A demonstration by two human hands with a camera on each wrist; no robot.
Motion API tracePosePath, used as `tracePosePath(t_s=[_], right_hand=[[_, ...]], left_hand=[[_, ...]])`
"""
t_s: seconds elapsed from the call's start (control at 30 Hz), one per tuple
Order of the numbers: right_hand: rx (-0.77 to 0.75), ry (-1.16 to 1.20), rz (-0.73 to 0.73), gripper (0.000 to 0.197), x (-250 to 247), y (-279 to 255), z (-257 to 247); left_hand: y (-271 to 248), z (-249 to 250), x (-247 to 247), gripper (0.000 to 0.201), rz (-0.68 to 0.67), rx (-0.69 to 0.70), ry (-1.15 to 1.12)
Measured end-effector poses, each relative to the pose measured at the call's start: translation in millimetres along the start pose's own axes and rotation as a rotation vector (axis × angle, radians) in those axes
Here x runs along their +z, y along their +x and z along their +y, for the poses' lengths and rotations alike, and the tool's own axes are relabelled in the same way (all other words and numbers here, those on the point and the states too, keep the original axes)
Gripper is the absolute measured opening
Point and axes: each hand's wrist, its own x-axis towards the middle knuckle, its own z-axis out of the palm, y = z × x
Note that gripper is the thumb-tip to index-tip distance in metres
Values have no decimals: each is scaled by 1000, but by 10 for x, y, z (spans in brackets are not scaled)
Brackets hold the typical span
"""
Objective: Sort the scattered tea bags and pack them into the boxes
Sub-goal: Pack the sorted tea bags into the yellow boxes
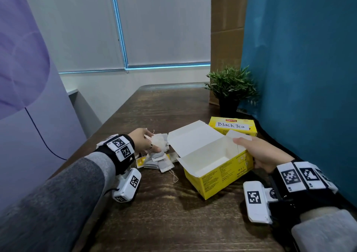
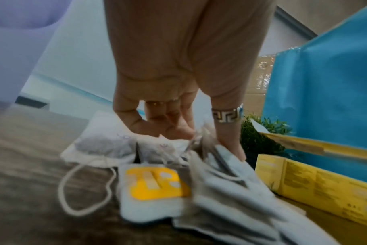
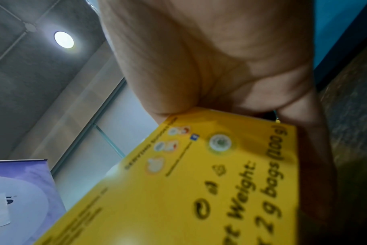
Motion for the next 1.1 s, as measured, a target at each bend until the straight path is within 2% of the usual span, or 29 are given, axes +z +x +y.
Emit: tracePosePath(t_s=[0.1, 0.2, 0.3, 0.37, 0.53, 0.57, 0.63, 0.67, 0.73, 0.8, 0.9, 1.0, 1.07, 1.1], right_hand=[[-22, 0, -10, 16, 9, -10, -6], [-28, 0, -20, 18, 5, -8, 3], [-49, 17, -40, 18, 10, -27, -4], [-53, 19, -47, 19, 6, -21, 1], [-66, 31, -64, 17, 9, 3, 19], [-67, 30, -66, 17, 14, 5, 17], [-72, 49, -80, 18, 26, 7, 13], [-79, 65, -98, 24, 29, 1, 8], [-95, 60, -141, 41, 44, -35, -4], [-115, 20, -167, 45, 63, -69, -12], [-154, -19, -168, 32, 83, -73, -8], [-166, -98, -197, 22, 79, -128, -31], [-170, -171, -226, 29, 46, -144, -30], [-175, -194, -233, 27, 36, -161, -33]], left_hand=[[-37, 32, -5, 36, 6, 75, 186], [-72, 18, 13, 28, -44, 126, 176], [-106, -3, -2, 27, -71, 179, 38], [-134, -24, -46, 25, -39, 197, -81], [-305, -73, -235, 16, -38, 199, -487], [-354, -55, -283, 21, -40, 213, -557], [-432, 28, -378, 44, -47, 243, -677], [-468, 93, -416, 50, -55, 258, -716], [-557, 287, -440, 45, -100, 300, -744], [-630, 514, -376, 41, -177, 327, -751], [-670, 800, -110, 15, -320, 327, -643], [-644, 981, 217, 16, -405, 282, -458], [-649, 1057, 382, 12, -427, 267, -340], [-649, 1081, 444, 16, -434, 262, -287]])
